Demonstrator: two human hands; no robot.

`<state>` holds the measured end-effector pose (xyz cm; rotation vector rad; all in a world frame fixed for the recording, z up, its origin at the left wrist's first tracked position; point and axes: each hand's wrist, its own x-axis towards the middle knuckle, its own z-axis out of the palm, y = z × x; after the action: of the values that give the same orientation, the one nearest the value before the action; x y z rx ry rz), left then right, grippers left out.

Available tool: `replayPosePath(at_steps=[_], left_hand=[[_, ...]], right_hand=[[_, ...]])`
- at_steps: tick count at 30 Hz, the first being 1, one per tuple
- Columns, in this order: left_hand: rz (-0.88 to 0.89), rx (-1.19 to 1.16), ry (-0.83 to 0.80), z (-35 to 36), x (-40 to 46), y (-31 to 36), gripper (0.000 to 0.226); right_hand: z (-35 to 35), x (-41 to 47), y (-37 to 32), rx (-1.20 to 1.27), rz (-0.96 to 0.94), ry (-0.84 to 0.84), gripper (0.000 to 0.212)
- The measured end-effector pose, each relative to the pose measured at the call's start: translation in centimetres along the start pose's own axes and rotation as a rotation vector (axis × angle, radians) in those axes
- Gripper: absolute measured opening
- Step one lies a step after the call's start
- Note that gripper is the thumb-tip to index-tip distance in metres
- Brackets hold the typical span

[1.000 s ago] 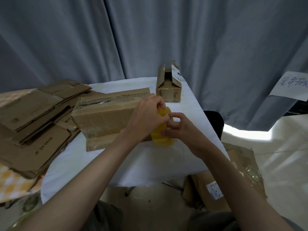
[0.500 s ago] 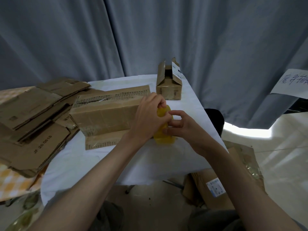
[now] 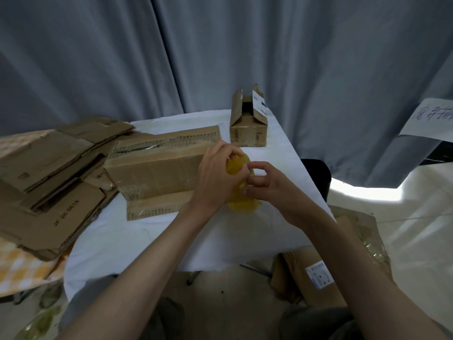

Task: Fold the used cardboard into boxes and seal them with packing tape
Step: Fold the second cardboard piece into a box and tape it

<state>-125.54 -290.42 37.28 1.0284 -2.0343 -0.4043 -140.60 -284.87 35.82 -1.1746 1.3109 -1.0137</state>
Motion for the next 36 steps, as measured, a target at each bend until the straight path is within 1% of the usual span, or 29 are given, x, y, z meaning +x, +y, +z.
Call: replayPosePath(at_steps=[6,11,14,23,26,29,33,36], left_hand=[[0.016,0.019,0.078,0.0,-0.2,0.2,0.017],[0.005,0.009,-0.006,0.0,0.5,0.0,0.02],[0.008,0.009,-0.018,0.2,0.6,-0.3,0.018],[0.043,-0.004,0.093,1.0,0.0,-0.5,0.022],[0.047,-0.011,0.104,1.1,-0.1,-0.4,0.018],[0.06,-0.004,0.097,1.2,-0.1,-0.3,0.016],[0.079,0.041,0.08,0.8,-0.3,-0.3,0.019],[0.054,0.022,0.022,-0.1,-0.3,-0.5,0.017]], right_hand=[[-0.1,0.0,-0.1,0.006,-0.012,-0.01,0.057],[-0.3,0.0,-0.3,-0.007,-0.01,-0.04,0.059],[-0.4,0.0,-0.3,-0.01,-0.008,-0.049,0.059],[-0.8,0.5,0.4,0.004,-0.018,-0.08,0.059],[-0.8,0.6,0.5,0.006,-0.013,-0.084,0.059],[-0.9,0.5,0.6,0.011,-0.017,-0.094,0.059],[-0.9,0.5,0.6,0.006,-0.018,-0.089,0.061],[-1.0,0.5,0.5,-0.012,-0.019,-0.096,0.059]])
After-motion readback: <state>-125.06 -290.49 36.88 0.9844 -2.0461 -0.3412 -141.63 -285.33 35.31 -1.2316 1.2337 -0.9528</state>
